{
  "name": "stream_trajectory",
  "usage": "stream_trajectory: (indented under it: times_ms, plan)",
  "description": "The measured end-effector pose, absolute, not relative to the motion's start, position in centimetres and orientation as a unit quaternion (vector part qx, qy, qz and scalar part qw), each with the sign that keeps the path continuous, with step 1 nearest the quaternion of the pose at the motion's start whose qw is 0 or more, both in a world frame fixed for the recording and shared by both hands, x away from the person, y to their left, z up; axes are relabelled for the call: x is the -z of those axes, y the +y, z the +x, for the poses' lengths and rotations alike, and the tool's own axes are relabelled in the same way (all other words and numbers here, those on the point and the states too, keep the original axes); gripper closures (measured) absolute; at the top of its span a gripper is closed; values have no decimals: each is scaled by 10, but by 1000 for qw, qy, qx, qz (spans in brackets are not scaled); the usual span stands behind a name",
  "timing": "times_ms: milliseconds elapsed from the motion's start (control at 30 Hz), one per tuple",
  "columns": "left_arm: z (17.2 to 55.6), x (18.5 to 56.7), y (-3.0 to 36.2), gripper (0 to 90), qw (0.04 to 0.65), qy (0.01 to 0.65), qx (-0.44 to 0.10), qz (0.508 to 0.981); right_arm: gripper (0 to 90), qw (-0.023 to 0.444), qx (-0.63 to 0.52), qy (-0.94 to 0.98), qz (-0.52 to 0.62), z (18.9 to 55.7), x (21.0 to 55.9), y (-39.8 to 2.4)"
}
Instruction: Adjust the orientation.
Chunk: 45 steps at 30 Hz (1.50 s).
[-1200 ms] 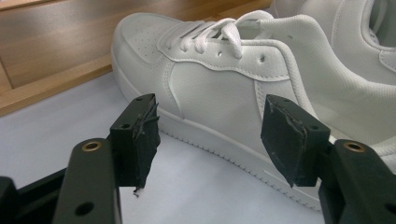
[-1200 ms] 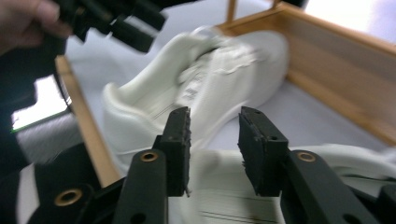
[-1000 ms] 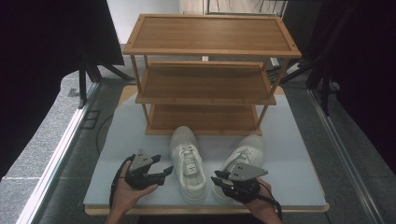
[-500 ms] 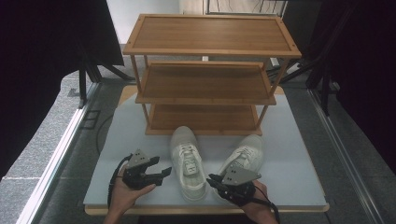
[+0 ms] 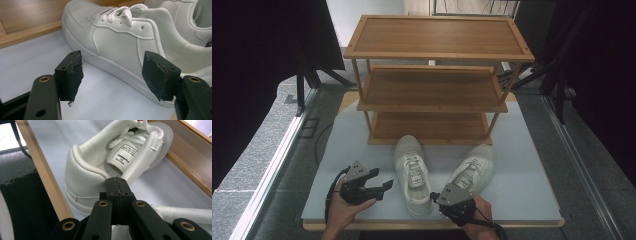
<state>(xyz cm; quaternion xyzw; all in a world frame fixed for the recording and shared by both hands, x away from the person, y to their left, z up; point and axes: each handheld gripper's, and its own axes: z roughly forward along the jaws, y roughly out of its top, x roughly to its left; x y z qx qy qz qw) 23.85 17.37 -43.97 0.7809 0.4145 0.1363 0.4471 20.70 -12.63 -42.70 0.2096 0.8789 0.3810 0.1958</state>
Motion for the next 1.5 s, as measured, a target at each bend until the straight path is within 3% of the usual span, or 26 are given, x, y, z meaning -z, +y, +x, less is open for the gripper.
stream_trajectory:
  times_ms: [367, 733, 1167, 1500]
  plan:
    - [237, 437, 184, 320, 448, 425, -141, 774, 886, 208, -407, 871, 182, 184, 440, -88]
    - [238, 441, 189, 319, 439, 431, -134, 777, 874, 188, -436, 865, 160, 187, 448, -57]
    - [241, 443, 189, 312, 432, 428, -131, 783, 878, 216, -447, 842, 211, 192, 434, -104]
    - [244, 444, 189, 297, 431, 426, -126, 786, 898, 245, -409, 844, 244, 199, 436, -111]
